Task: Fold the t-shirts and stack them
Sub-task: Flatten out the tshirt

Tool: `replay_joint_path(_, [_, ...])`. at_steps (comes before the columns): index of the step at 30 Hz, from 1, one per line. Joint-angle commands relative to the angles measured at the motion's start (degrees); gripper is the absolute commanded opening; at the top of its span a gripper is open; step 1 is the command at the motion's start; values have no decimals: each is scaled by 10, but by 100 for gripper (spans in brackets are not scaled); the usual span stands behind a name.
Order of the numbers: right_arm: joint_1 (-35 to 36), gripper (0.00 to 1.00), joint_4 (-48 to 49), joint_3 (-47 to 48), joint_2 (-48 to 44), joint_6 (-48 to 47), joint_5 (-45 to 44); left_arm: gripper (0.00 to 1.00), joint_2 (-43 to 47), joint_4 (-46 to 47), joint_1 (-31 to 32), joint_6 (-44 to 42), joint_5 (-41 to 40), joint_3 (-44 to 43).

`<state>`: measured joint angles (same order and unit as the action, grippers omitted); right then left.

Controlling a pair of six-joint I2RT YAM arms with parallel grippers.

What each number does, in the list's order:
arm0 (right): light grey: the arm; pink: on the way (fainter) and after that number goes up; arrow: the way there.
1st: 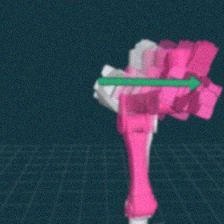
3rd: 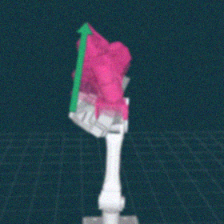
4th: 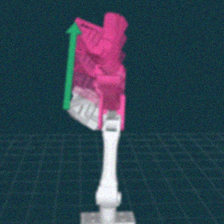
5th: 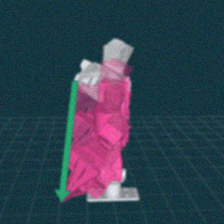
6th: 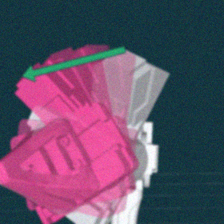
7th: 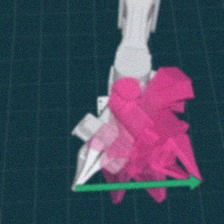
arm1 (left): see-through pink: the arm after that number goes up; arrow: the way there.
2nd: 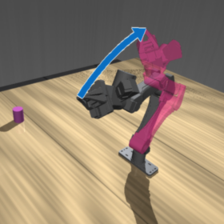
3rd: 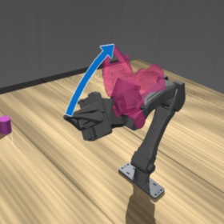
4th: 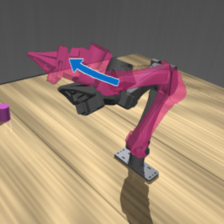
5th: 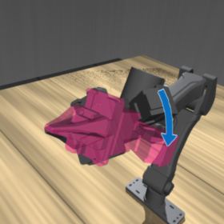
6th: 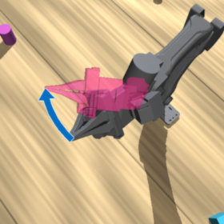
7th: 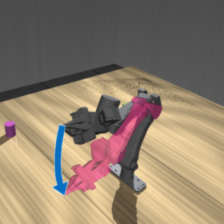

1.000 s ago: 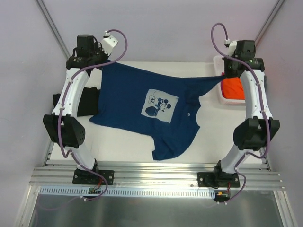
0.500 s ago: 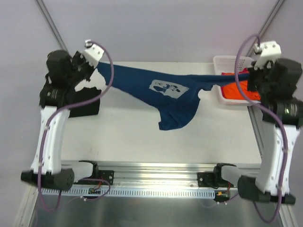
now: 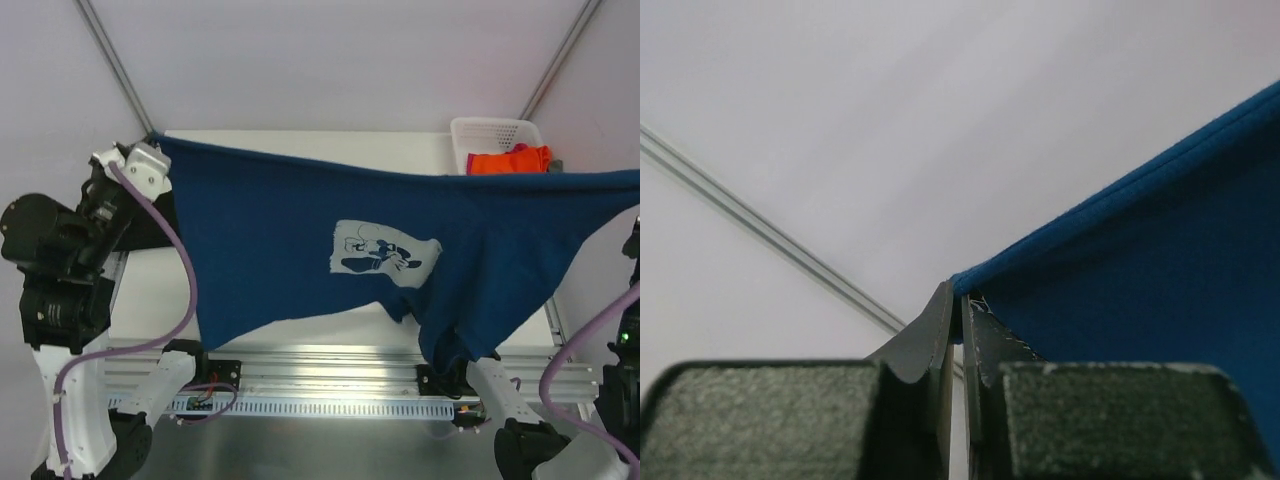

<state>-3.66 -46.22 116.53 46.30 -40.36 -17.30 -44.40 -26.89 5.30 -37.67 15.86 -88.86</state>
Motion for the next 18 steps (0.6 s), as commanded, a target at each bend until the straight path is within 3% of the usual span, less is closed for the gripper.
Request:
replay_joint_path(1, [-7, 0, 93, 5, 104, -38, -33, 0, -105, 82, -3, -7, -82, -70])
replay_joint_path(3, [-10, 1, 160, -7, 136, -59, -13, 0, -189, 90, -5, -35, -89, -103])
replay_joint_path(7, [-39, 1, 179, 3, 272, -48, 45, 0, -341, 88, -10, -78, -121, -173])
replay_joint_path(13, [-50, 0, 170, -25, 417, -44, 116, 0, -450, 87, -14, -129, -113, -112])
replay_joint_path(18, [-29, 0, 93, -28, 538, -48, 162, 0, -510, 88, -13, -155, -122, -79])
